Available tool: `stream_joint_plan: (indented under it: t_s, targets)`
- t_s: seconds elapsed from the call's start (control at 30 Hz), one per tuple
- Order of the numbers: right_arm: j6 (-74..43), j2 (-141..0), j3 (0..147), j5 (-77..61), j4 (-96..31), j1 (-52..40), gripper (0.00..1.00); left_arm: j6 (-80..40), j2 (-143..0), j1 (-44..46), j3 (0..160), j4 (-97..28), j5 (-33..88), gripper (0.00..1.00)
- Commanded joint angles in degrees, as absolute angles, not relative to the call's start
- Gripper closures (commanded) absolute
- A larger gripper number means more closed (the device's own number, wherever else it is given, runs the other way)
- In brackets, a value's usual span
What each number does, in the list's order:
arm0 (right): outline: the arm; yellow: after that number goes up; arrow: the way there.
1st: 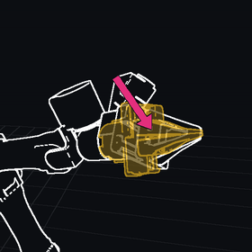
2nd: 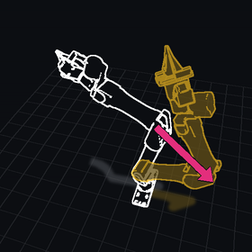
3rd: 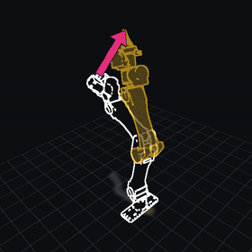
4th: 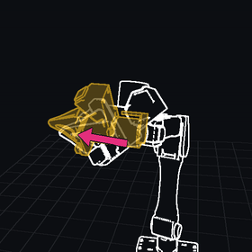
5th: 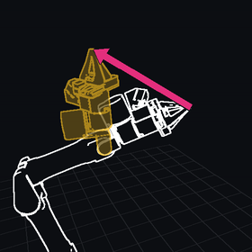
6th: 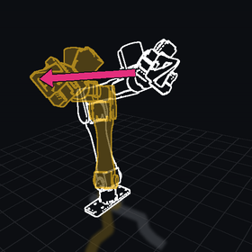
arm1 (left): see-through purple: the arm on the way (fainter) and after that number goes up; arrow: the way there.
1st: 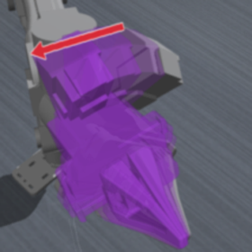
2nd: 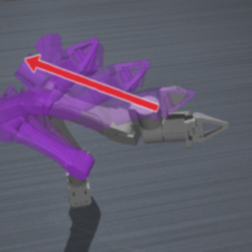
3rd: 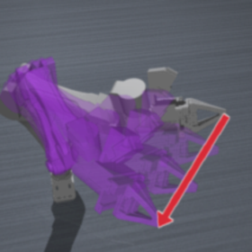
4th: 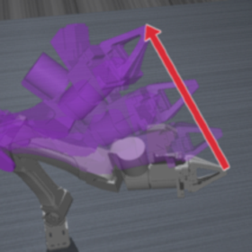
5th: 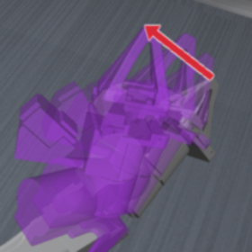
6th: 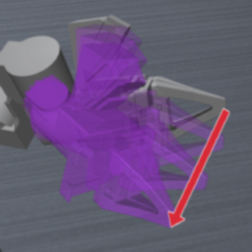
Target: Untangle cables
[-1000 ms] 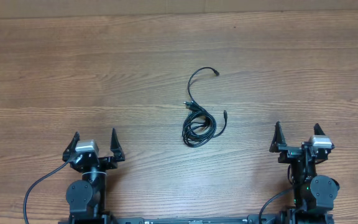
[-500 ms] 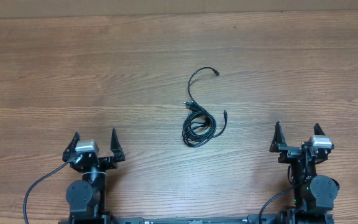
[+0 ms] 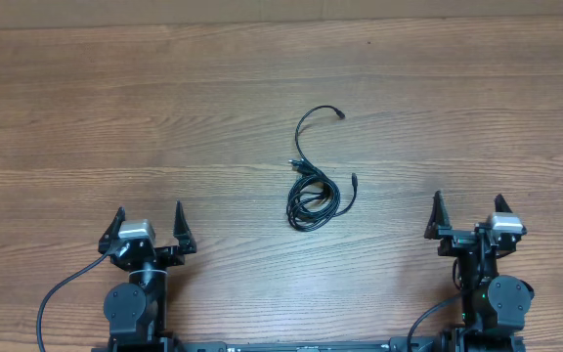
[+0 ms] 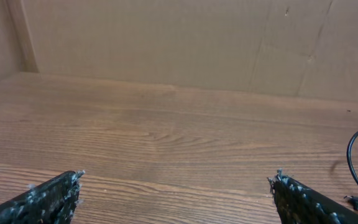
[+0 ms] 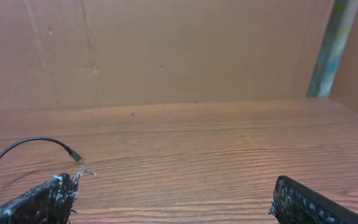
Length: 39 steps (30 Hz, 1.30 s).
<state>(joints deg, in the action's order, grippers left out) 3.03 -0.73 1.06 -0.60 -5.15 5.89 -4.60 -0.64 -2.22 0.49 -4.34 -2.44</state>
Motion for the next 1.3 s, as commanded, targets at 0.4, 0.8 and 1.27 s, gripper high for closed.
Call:
stream_joint_plan:
  t_s: [0.4, 0.8, 1.27]
  targets:
    - [3.07, -0.19, 0.47, 1.21, -4.69, 5.80, 0.00, -5.78, -0.36, -1.89, 0.32, -4.23, -3.16, 0.01]
    - [3.07, -0.19, 0.47, 0.91, -4.67, 5.80, 0.00, -5.78, -0.36, -1.89, 0.32, -4.23, -3.16, 0.01]
    - [3.07, -0.16, 0.47, -2.57, -4.56, 5.80, 0.00, -5.78, -0.36, -1.89, 0.32, -4.23, -3.16, 0.01]
